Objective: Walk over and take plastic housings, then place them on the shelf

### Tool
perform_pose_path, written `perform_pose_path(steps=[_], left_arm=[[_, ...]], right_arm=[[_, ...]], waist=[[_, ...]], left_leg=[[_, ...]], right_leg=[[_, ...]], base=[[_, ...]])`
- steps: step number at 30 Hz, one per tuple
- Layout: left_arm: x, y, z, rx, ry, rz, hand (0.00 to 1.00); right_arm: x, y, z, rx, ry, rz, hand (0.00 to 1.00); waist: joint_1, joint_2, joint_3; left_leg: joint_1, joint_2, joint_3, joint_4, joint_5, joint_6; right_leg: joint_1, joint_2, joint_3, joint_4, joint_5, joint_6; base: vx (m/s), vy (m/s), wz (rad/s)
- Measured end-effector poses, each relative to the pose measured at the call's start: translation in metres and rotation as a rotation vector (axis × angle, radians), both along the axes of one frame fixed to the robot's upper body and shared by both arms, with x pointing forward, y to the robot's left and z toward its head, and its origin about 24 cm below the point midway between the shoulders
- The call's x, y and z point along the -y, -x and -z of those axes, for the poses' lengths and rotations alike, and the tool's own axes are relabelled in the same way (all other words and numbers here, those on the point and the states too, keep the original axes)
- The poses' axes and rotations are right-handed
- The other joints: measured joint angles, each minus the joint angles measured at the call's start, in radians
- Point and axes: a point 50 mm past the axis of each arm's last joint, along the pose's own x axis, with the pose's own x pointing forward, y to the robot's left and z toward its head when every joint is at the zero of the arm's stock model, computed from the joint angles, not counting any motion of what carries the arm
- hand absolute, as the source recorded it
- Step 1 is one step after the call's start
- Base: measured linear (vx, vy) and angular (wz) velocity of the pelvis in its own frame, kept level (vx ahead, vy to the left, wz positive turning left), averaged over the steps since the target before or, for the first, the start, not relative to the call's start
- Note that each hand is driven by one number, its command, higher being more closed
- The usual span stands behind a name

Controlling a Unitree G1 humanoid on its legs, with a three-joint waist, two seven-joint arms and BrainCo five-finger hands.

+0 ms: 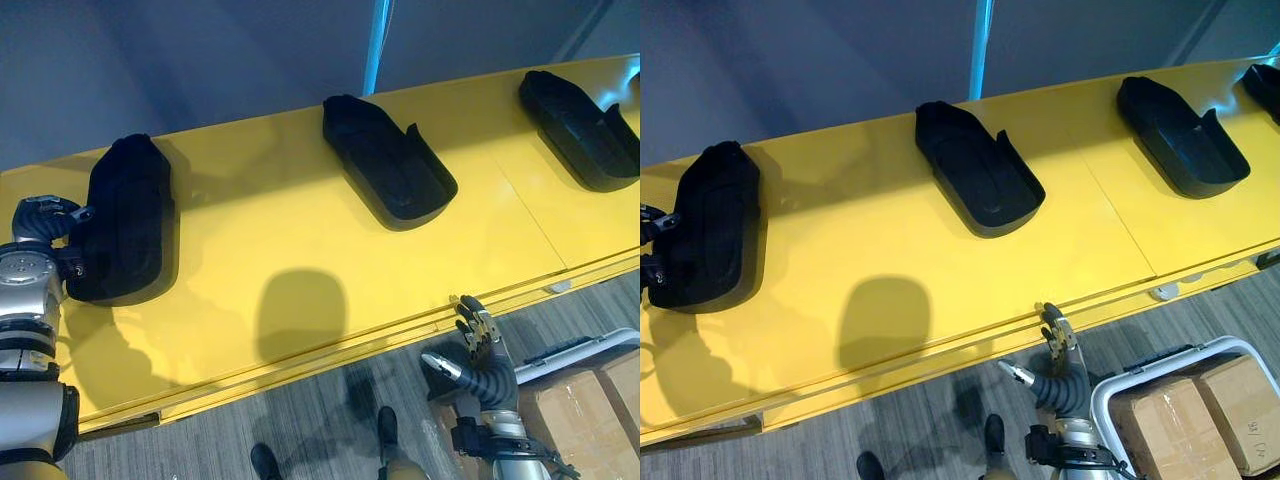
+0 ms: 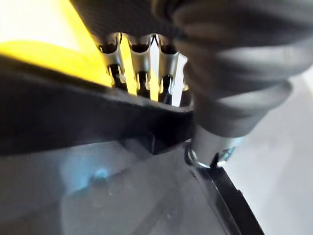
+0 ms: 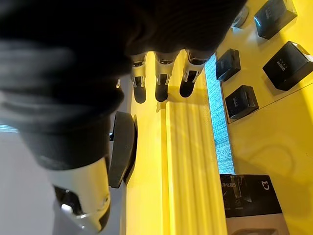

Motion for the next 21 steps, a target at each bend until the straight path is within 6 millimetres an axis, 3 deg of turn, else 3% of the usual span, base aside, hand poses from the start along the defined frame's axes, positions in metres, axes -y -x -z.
perform_pose_path(steps=[8,10,13,16,17,18,19,20,21], left_arm=[[0.006,-0.004,0.009,0.024,0.093,-0.010,0.00],[0.014,-0.008,0.001,0.104,0.139,-0.006,0.00],[0.024,-0.008,-0.027,0.302,0.172,-0.026,0.00],[0.030,0.007,-0.068,0.506,0.047,-0.138,0.00],[0.039,0.017,-0.090,0.614,-0.031,-0.165,0.00],[0.046,0.026,-0.100,0.684,-0.074,-0.176,0.00],[0.062,0.051,-0.110,0.844,-0.164,-0.190,0.00],[0.075,0.071,-0.105,0.944,-0.202,-0.196,0.00],[0.090,0.093,-0.085,1.019,-0.239,-0.216,0.00]], right_arm=[[-0.001,-0.001,0.005,-0.027,0.027,-0.002,0.00],[-0.001,-0.002,0.006,-0.032,0.028,-0.002,0.00],[-0.001,-0.003,0.008,-0.041,0.034,0.000,0.00],[0.000,-0.001,0.012,-0.060,0.035,-0.002,0.00],[0.001,0.001,0.016,-0.078,0.034,0.002,0.00],[0.001,0.002,0.017,-0.086,0.032,0.004,0.00],[0.003,0.004,0.019,-0.094,0.032,0.010,0.00],[0.006,0.004,0.020,-0.100,0.034,0.025,0.00],[0.014,0.004,0.021,-0.101,0.041,0.062,0.00]], waist=[[0.001,0.002,0.001],[0.003,0.001,0.001],[0.003,0.001,0.000],[0.005,0.002,-0.001],[0.012,0.001,-0.003],[0.015,0.001,-0.005],[0.023,0.002,-0.014],[0.027,0.006,-0.030],[0.027,0.010,-0.050]], left_leg=[[0.025,0.001,-0.011,0.002,0.000,0.000],[0.026,0.001,-0.017,0.002,0.000,0.000],[0.034,0.001,-0.025,0.001,0.000,0.000],[0.066,0.001,-0.021,-0.010,0.000,0.000],[0.081,0.001,-0.016,-0.016,0.000,0.000],[0.090,0.000,-0.008,-0.022,0.000,0.000],[0.116,-0.002,0.016,-0.029,-0.005,-0.005],[0.132,0.000,0.032,-0.021,-0.018,-0.010],[0.132,0.008,0.010,0.048,-0.062,0.003]], right_leg=[[0.033,0.000,-0.006,-0.002,0.000,0.000],[0.036,0.000,-0.008,-0.001,0.000,0.000],[0.047,0.000,-0.012,-0.001,0.000,0.000],[0.069,0.004,-0.007,-0.001,0.000,0.000],[0.078,0.005,-0.001,-0.001,0.000,0.000],[0.080,0.006,0.004,-0.001,-0.001,0.000],[0.084,0.009,0.030,-0.001,-0.002,0.002],[0.086,0.012,0.054,0.000,-0.003,0.003],[0.092,0.014,0.090,0.004,-0.003,0.003]], base=[[-0.03,0.014,0.03],[-0.06,0.021,0.05],[-0.05,0.020,0.04],[-0.02,0.018,-0.07],[-0.01,0.020,-0.12],[0.00,0.026,-0.33],[0.02,0.048,-0.49],[0.07,0.055,-0.72],[0.09,0.042,-0.72]])
